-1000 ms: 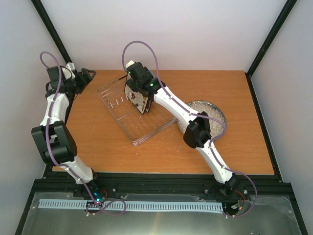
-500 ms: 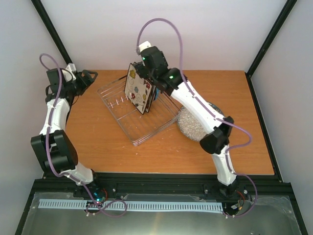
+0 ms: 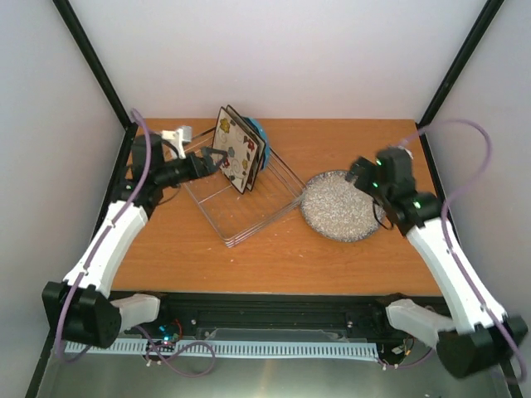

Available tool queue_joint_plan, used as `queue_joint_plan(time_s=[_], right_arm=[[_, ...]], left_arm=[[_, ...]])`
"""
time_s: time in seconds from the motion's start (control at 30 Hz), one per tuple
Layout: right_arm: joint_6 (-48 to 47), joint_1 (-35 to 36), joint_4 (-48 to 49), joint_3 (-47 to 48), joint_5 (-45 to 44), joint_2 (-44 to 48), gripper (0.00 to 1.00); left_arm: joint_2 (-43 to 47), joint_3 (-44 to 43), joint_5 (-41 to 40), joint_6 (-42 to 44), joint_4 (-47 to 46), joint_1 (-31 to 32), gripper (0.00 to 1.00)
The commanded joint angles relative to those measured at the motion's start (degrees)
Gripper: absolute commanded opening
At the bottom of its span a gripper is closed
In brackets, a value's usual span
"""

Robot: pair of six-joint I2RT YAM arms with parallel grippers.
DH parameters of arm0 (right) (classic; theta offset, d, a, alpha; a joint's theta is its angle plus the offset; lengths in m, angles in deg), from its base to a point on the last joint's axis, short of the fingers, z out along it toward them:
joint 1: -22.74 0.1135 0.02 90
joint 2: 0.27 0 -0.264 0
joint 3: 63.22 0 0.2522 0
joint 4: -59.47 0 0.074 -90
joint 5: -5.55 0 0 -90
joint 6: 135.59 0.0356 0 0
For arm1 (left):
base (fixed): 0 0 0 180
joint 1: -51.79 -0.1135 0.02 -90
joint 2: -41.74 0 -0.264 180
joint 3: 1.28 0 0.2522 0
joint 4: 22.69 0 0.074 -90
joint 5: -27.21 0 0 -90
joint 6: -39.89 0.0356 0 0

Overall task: Load the plates into the dish rack
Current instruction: Pick up the plate at the center of the board.

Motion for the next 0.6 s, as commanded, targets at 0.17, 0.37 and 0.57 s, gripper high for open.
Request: queue_joint_plan(time_s=[0.17,0.37,0.57], right_arm=[[21.13,-13.91,4.27,-28.8,22.63,25.22,1.0],[32.21,-14.14,9.02,-41.92,24.49,32.32,1.0],[36.18,-14.72,16.85,-49.13,26.11,32.07,1.0]], left_arm=[[10.36,7.63,-5.84,-3.03,2.2,11.51,1.0],[10.3,6.81,-6.99,-3.39,5.19,12.37,1.0],[9.13,3.28,-9.04,0.4,9.16,12.37,1.0]])
